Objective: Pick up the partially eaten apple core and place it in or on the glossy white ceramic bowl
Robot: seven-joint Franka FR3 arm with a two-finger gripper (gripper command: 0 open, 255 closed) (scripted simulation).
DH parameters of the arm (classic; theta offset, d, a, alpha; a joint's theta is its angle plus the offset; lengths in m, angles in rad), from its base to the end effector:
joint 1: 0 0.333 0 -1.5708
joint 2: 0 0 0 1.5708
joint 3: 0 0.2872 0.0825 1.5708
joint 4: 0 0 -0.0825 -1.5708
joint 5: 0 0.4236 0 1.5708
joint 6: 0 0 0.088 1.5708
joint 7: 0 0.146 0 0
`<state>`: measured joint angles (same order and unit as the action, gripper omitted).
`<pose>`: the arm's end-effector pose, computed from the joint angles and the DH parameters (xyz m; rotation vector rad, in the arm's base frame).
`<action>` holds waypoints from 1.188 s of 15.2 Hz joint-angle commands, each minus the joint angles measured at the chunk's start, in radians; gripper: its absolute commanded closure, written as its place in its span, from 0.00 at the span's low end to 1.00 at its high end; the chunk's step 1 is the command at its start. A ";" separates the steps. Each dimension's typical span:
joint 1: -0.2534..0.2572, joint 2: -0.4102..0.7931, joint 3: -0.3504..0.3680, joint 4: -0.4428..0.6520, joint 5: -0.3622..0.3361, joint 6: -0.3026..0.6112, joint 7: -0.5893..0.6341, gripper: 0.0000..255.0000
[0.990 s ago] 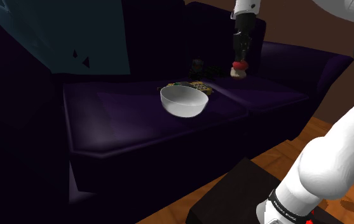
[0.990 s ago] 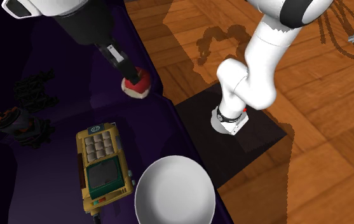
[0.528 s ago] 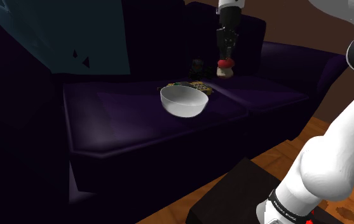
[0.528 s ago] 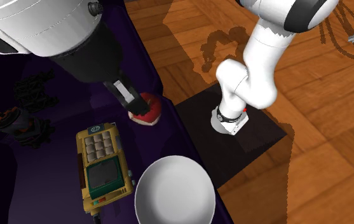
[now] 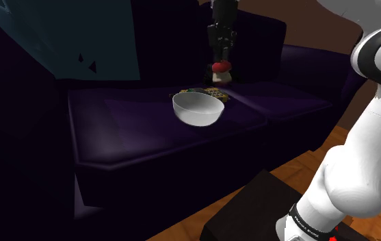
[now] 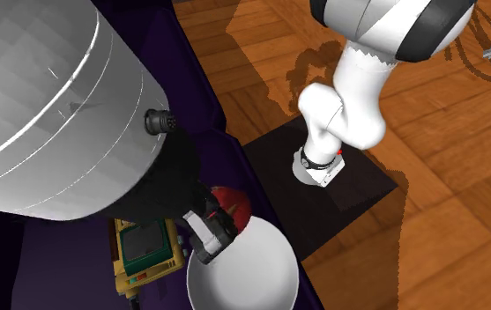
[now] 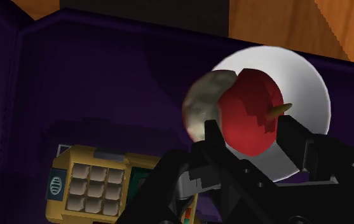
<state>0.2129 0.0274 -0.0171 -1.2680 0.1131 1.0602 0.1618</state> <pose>0.5130 0.1215 0.6510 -3.0546 -0.1186 0.3838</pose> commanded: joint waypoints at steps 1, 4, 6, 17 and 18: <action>0.023 0.044 0.022 0.065 0.013 -0.015 0.054 1.00; 0.061 0.123 0.052 0.175 0.027 -0.037 0.132 1.00; 0.066 0.119 0.055 0.153 0.027 -0.019 0.136 1.00; 0.067 0.017 0.054 -0.143 0.019 0.173 0.109 1.00; 0.067 0.010 0.054 -0.165 0.019 0.189 0.107 1.00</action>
<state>0.2798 0.0470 0.0374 -1.4061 0.1325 1.2309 0.2718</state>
